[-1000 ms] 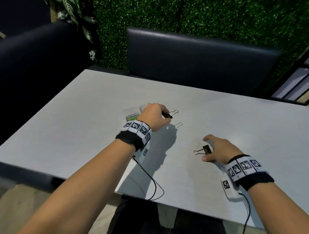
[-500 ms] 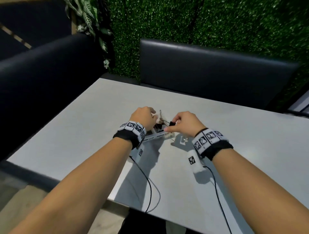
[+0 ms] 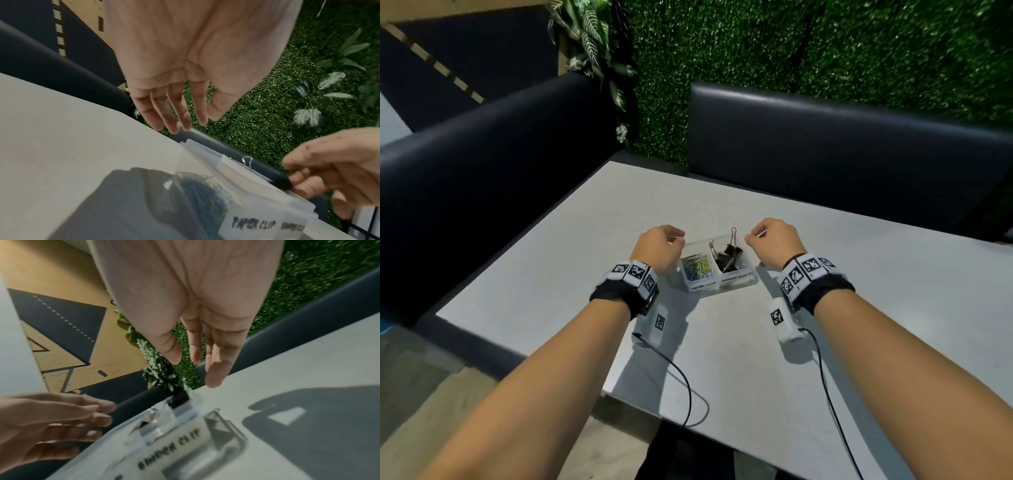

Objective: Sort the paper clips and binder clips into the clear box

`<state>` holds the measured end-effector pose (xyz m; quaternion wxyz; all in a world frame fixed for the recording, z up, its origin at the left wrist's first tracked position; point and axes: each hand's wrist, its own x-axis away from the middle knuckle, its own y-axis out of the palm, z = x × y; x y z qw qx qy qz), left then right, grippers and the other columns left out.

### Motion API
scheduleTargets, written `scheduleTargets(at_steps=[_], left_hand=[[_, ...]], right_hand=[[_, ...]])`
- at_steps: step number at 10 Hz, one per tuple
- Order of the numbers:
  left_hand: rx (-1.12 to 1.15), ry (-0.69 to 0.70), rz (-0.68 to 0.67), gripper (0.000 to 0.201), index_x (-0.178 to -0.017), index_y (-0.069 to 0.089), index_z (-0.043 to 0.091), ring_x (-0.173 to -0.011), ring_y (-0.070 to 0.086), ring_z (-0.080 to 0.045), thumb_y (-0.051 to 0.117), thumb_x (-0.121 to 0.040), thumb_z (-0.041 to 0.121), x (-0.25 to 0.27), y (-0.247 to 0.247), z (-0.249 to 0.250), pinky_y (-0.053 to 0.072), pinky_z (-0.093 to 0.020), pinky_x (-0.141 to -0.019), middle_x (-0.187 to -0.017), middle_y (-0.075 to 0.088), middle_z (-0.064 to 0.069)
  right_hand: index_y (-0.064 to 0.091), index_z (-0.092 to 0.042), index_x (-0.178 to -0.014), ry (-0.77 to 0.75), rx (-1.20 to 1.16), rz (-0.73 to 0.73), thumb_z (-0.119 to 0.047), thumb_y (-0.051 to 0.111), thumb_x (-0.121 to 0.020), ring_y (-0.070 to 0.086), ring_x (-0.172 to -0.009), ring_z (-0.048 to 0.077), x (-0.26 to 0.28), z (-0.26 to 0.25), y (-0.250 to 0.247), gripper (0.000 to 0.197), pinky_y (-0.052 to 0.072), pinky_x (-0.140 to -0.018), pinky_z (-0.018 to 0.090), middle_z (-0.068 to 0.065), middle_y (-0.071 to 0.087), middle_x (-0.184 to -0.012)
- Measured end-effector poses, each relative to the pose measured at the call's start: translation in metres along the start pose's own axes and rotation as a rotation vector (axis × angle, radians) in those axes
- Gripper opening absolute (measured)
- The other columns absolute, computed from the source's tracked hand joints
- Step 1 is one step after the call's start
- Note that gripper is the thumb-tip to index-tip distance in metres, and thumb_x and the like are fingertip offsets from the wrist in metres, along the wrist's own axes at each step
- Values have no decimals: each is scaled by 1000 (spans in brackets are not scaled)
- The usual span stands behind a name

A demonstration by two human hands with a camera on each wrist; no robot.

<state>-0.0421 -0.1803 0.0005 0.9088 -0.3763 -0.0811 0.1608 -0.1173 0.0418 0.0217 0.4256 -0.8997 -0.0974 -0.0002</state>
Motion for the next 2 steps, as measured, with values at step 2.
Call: scheduleTargets(at_steps=[2], left_hand=[[21, -6, 58, 27, -119, 73, 16, -106, 69, -24, 60, -97, 27, 14, -1, -13, 46, -24, -85, -114, 76, -6]], right_hand=[[68, -17, -93, 119, -29, -22, -26, 65, -87, 72, -88, 31, 13, 42, -4, 11, 60, -84, 44, 7, 70, -103]])
